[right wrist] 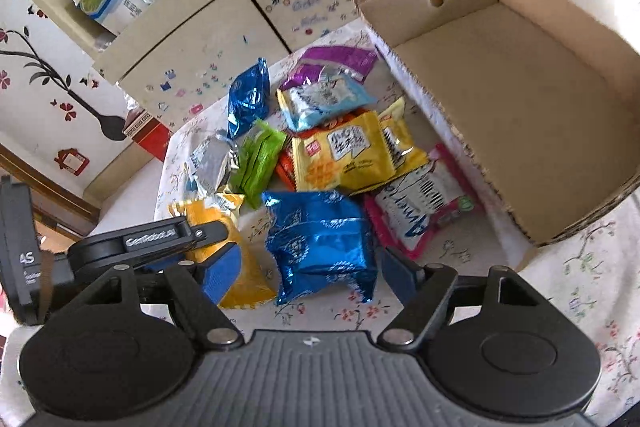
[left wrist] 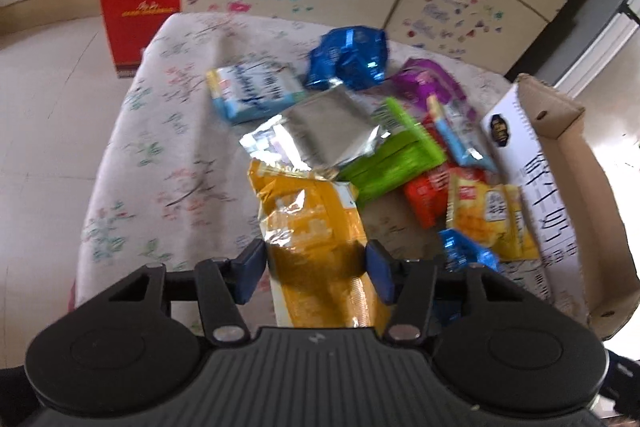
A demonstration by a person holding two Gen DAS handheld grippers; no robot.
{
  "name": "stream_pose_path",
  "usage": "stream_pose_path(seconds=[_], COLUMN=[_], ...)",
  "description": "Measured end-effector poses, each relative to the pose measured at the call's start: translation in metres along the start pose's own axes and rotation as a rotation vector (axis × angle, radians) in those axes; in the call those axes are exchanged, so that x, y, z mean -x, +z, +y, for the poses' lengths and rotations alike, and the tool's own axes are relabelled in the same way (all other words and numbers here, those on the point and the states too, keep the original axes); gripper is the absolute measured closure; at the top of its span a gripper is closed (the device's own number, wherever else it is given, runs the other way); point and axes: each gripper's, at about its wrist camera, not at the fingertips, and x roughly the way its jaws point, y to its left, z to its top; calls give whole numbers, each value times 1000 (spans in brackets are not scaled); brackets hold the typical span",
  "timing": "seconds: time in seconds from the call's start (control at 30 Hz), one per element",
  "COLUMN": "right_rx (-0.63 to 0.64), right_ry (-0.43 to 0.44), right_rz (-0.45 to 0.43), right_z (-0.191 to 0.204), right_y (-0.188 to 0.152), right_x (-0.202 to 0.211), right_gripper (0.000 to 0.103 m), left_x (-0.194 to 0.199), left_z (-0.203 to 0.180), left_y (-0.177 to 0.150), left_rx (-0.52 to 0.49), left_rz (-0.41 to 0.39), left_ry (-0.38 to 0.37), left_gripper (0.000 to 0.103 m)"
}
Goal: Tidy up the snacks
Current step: 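Grasp the long yellow bread bag with the left gripper while the right gripper approaches the blue foil bag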
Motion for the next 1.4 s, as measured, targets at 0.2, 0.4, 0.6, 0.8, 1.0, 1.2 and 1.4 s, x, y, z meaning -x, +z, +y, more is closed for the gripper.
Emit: stream_pose_path(seconds=[0.2, 0.4, 0.6, 0.8, 1.0, 1.2, 1.4], right_rx=[-34, -64, -94, -40, 27, 63, 85], right_ry=[7, -12, -32, -72, -114, -129, -128], right_rz=[33, 66, 75, 60, 55, 49, 46], right_z=[0, -1, -2, 7, 14, 18, 19], right_y=[1, 1, -1, -3, -5, -7, -9], right_x=[-16, -39, -55, -56, -57, -56, -55], right_gripper=[20, 19, 19, 21, 29, 30, 32], left_x=[9, 4, -12, -28, -32, -30, -24], left_z=[19, 12, -3, -12, -3, -3, -8], left_y=[-2, -5, -14, -26, -27, -30, -34], left_rx=[2, -73, -157, -247, -207, -220, -252], left_rz=[-17, -9, 21, 36, 44, 27, 11], left_ry=[-5, 22, 60, 149, 161, 161, 165], left_gripper=[46, 29, 20, 14, 0, 0, 10])
